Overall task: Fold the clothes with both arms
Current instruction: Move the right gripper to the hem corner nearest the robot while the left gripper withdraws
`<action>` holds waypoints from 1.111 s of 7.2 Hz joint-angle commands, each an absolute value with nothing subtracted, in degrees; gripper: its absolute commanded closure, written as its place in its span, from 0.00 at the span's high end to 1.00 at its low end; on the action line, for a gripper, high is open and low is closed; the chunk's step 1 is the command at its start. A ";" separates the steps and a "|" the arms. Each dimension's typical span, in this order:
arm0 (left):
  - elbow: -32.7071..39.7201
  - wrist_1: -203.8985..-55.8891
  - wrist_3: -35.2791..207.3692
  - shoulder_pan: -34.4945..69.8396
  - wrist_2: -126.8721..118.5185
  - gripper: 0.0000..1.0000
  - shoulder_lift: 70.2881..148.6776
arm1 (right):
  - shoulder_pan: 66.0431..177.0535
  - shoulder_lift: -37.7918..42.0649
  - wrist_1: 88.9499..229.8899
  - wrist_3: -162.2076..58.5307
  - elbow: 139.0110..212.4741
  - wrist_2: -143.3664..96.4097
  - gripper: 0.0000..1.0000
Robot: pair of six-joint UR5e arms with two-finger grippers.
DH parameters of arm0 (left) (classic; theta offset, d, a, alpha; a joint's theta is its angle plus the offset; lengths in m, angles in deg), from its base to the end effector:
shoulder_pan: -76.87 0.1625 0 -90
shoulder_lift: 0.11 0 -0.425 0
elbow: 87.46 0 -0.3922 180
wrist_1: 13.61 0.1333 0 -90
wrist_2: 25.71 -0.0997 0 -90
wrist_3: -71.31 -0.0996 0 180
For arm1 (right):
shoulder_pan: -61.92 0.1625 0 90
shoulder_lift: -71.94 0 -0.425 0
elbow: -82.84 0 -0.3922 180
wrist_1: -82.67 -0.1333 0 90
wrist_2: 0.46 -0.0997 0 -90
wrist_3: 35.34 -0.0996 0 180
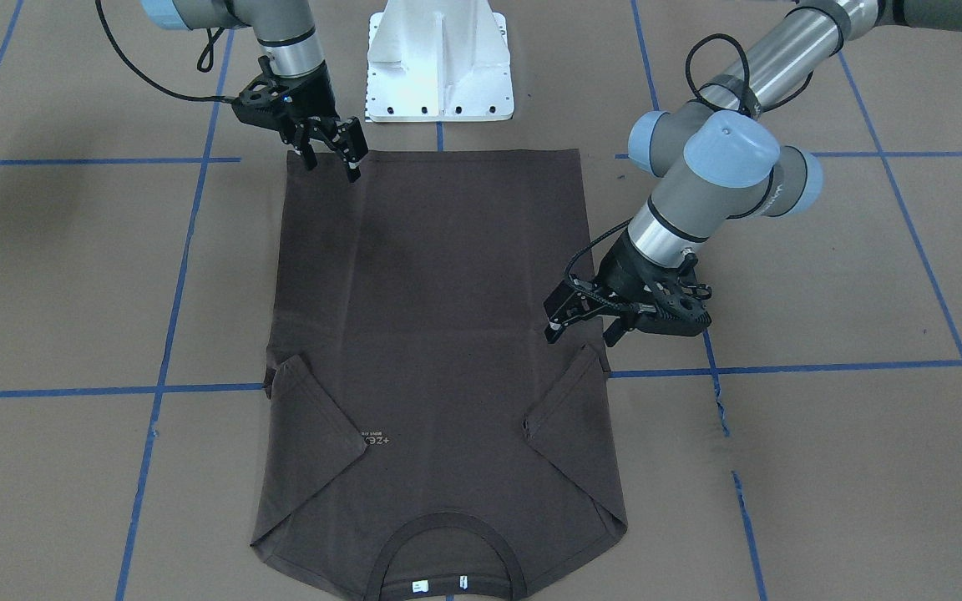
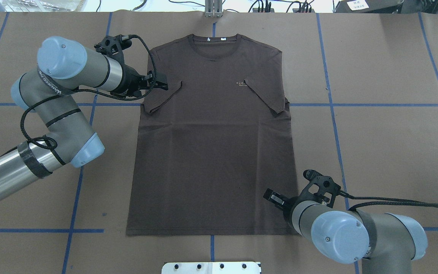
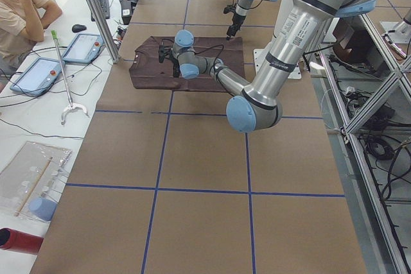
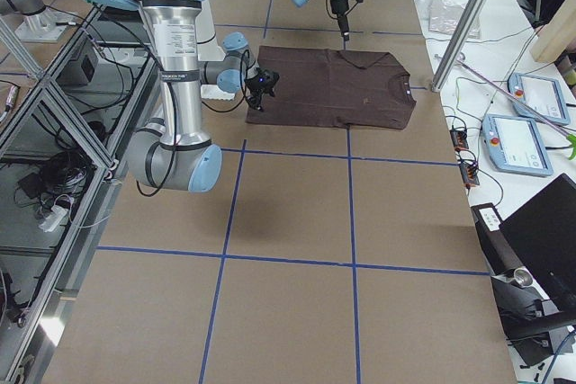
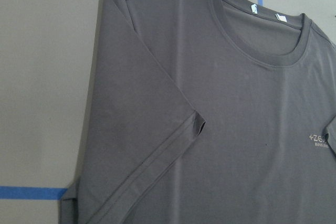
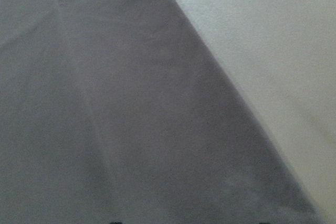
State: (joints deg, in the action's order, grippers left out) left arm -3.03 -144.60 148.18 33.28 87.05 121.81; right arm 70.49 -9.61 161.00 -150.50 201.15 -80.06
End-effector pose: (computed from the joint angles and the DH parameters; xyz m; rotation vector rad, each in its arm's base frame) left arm 0.4412 -0.5508 0.2925 0.2424 1.1863 -0.2320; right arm -0.4878 -0.2265 0.3386 0.0480 -0.8739 0.6281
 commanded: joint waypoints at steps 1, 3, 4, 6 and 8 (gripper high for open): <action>-2.74 -144.57 148.31 33.36 87.05 1.00 121.88 | 69.04 -12.78 161.42 -150.91 201.57 -82.10 0.74; -2.82 -144.48 148.31 33.36 86.97 1.00 121.79 | 67.29 -12.78 163.78 -152.48 202.62 -82.28 0.74; -2.82 -144.48 148.31 33.36 86.88 1.00 121.71 | 65.80 -12.87 164.49 -156.15 203.07 -82.37 0.73; -2.83 -144.57 148.48 33.36 86.88 1.00 121.70 | 64.47 -13.13 164.59 -156.36 203.07 -82.11 0.72; -2.82 -144.57 148.48 33.36 86.88 1.00 121.62 | 64.64 -13.75 164.59 -156.36 203.16 -81.93 0.65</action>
